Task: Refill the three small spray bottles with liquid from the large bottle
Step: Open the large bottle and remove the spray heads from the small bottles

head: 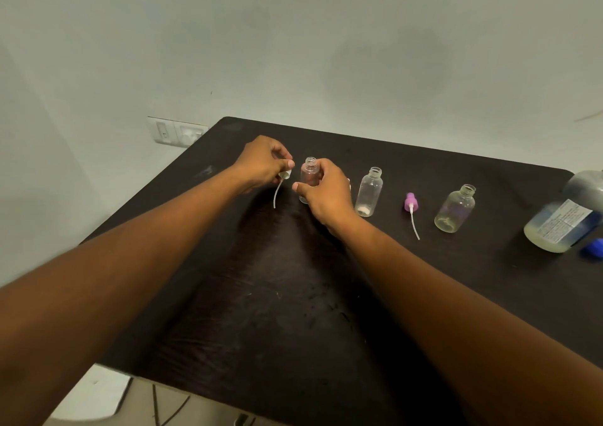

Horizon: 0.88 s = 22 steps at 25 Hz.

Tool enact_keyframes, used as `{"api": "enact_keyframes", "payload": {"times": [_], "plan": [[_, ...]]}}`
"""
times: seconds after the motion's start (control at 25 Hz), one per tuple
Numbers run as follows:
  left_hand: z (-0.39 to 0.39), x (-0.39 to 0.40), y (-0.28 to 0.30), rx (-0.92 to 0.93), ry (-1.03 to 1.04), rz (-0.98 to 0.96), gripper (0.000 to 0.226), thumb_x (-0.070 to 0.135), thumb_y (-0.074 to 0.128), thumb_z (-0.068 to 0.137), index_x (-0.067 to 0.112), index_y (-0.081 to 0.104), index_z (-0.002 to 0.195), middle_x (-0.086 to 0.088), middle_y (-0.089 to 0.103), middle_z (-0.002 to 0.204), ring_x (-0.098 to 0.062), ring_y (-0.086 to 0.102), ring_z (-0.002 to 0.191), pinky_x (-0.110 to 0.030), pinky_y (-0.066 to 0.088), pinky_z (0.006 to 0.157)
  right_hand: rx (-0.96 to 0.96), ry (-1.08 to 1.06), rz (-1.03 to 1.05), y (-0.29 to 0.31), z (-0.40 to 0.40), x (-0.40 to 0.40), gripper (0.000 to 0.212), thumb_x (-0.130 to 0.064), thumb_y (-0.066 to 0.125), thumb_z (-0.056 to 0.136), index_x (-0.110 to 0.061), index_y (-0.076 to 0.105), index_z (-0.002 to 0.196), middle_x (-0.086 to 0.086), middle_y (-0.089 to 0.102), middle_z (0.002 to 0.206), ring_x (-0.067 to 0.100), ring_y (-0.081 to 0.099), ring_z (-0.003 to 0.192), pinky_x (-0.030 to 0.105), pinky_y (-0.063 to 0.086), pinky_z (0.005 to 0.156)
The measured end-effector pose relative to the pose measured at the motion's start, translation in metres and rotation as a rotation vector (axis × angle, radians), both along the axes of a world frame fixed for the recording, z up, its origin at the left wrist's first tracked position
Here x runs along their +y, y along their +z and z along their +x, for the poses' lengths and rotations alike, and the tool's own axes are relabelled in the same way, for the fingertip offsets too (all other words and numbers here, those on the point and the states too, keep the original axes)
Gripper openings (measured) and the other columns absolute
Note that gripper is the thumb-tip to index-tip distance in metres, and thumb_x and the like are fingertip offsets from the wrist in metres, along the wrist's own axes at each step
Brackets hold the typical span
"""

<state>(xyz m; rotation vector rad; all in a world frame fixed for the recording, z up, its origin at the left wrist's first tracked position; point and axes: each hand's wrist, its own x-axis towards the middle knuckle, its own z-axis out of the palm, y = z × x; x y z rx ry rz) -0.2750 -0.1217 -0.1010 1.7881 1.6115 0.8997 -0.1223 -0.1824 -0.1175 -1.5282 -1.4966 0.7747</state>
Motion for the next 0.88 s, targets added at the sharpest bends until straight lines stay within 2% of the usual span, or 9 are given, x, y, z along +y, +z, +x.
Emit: {"api": "enact_keyframes", "payload": {"times": [0.16, 0.28, 0.36, 0.44, 0.56, 0.76, 0.88], "plan": [[0.002, 0.008, -0.002, 0.077, -0.021, 0.002, 0.014, 0.017, 0.073, 0.094, 0.007, 0.075, 0.105, -0.012, 0.076, 0.092, -0.019, 0.072, 0.077, -0.022, 0.061, 0.063, 0.0, 0.016, 0.059, -0.001, 0.001, -0.003, 0.073, -0.016, 0.084, 0.077, -0.019, 0.048, 0.142, -0.003, 0.059, 0.132, 0.011, 0.055, 0.121, 0.023, 0.044, 0.096], [0.006, 0.013, -0.004, 0.162, -0.035, 0.014, 0.016, 0.021, 0.074, 0.093, 0.01, 0.075, 0.105, -0.007, 0.076, 0.091, -0.016, 0.072, 0.078, -0.032, 0.062, 0.077, -0.013, 0.041, 0.095, -0.001, 0.003, -0.007, 0.085, -0.017, 0.081, 0.075, -0.021, 0.039, 0.149, -0.001, 0.053, 0.14, 0.012, 0.051, 0.126, 0.025, 0.043, 0.101], [0.009, 0.015, -0.005, 0.213, -0.03, 0.037, 0.016, 0.022, 0.075, 0.092, 0.011, 0.076, 0.104, -0.006, 0.076, 0.095, -0.017, 0.071, 0.084, -0.034, 0.059, 0.084, -0.022, 0.045, 0.096, -0.001, 0.006, -0.007, 0.089, -0.018, 0.08, 0.075, -0.022, 0.037, 0.152, -0.001, 0.053, 0.141, 0.014, 0.051, 0.128, 0.03, 0.046, 0.104], [0.014, 0.016, -0.004, 0.259, -0.024, 0.04, 0.016, 0.02, 0.075, 0.091, 0.011, 0.077, 0.104, -0.007, 0.076, 0.1, -0.016, 0.069, 0.087, -0.032, 0.055, 0.084, -0.027, 0.042, 0.092, 0.0, 0.008, -0.007, 0.09, -0.019, 0.08, 0.074, -0.023, 0.036, 0.152, -0.002, 0.052, 0.142, 0.014, 0.051, 0.129, 0.032, 0.046, 0.106], [0.018, 0.017, -0.004, 0.279, -0.017, 0.011, 0.018, 0.017, 0.074, 0.092, 0.008, 0.077, 0.107, -0.011, 0.075, 0.106, -0.019, 0.07, 0.092, -0.036, 0.058, 0.089, -0.022, 0.047, 0.087, 0.001, 0.012, -0.008, 0.092, -0.02, 0.081, 0.075, -0.024, 0.034, 0.154, -0.002, 0.051, 0.145, 0.013, 0.049, 0.131, 0.031, 0.045, 0.106], [0.019, 0.016, -0.003, 0.294, -0.018, -0.002, 0.019, 0.018, 0.07, 0.095, 0.007, 0.076, 0.11, -0.011, 0.075, 0.107, -0.015, 0.068, 0.084, -0.031, 0.056, 0.081, -0.026, 0.051, 0.113, 0.004, 0.011, -0.009, 0.093, -0.021, 0.082, 0.075, -0.023, 0.033, 0.154, -0.001, 0.05, 0.145, 0.013, 0.049, 0.131, 0.029, 0.045, 0.104], [0.02, 0.016, -0.003, 0.292, -0.019, -0.013, 0.021, 0.02, 0.069, 0.096, 0.006, 0.076, 0.111, -0.011, 0.075, 0.108, -0.018, 0.07, 0.09, -0.035, 0.058, 0.086, -0.022, 0.05, 0.118, 0.005, 0.011, -0.01, 0.092, -0.02, 0.082, 0.076, -0.023, 0.033, 0.154, -0.001, 0.05, 0.146, 0.013, 0.049, 0.132, 0.028, 0.044, 0.104]]}}
